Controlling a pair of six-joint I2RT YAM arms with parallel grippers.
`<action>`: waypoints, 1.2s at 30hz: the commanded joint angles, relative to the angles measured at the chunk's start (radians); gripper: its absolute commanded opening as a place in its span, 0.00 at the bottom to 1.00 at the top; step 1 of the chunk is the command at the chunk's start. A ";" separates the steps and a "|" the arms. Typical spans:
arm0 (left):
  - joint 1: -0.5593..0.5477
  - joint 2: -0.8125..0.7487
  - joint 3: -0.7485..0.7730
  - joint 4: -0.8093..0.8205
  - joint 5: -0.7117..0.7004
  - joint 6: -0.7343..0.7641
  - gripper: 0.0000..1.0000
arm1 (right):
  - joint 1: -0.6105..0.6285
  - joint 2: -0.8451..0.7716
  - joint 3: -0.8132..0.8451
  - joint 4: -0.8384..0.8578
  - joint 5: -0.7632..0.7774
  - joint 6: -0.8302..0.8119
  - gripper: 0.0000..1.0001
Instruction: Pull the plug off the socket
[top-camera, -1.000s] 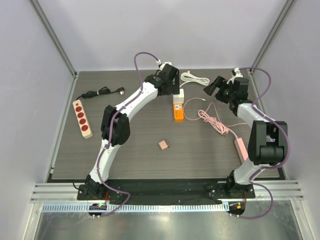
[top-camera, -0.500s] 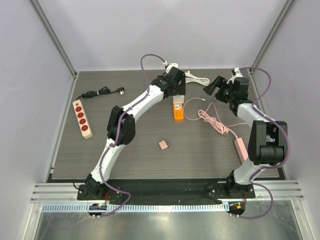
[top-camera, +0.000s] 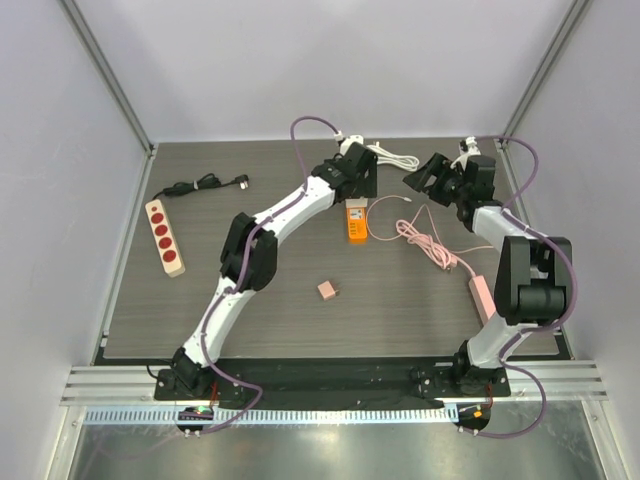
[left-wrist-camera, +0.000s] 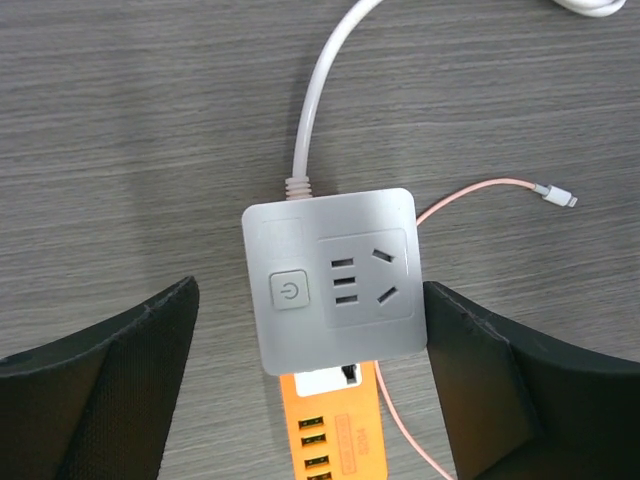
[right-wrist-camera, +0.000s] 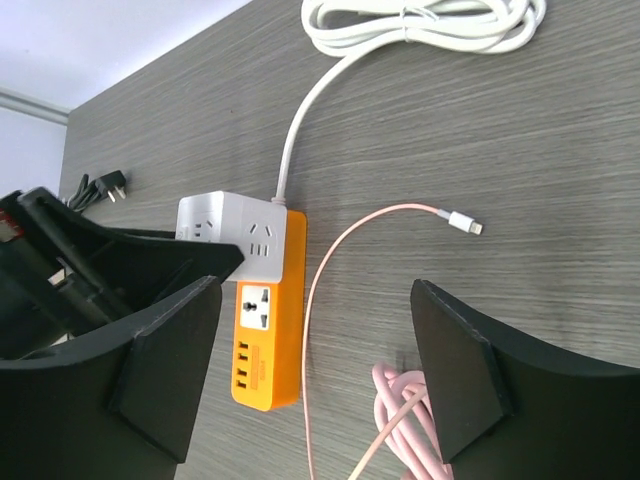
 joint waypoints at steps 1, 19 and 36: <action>0.007 0.030 0.041 0.034 0.027 -0.021 0.86 | 0.003 0.013 0.013 0.049 -0.044 0.024 0.81; 0.061 -0.071 -0.127 0.107 0.234 -0.001 0.00 | 0.132 0.308 0.206 0.187 -0.162 0.209 0.74; 0.103 -0.181 -0.348 0.360 0.495 -0.010 0.00 | 0.143 0.488 0.299 0.261 -0.107 0.430 0.72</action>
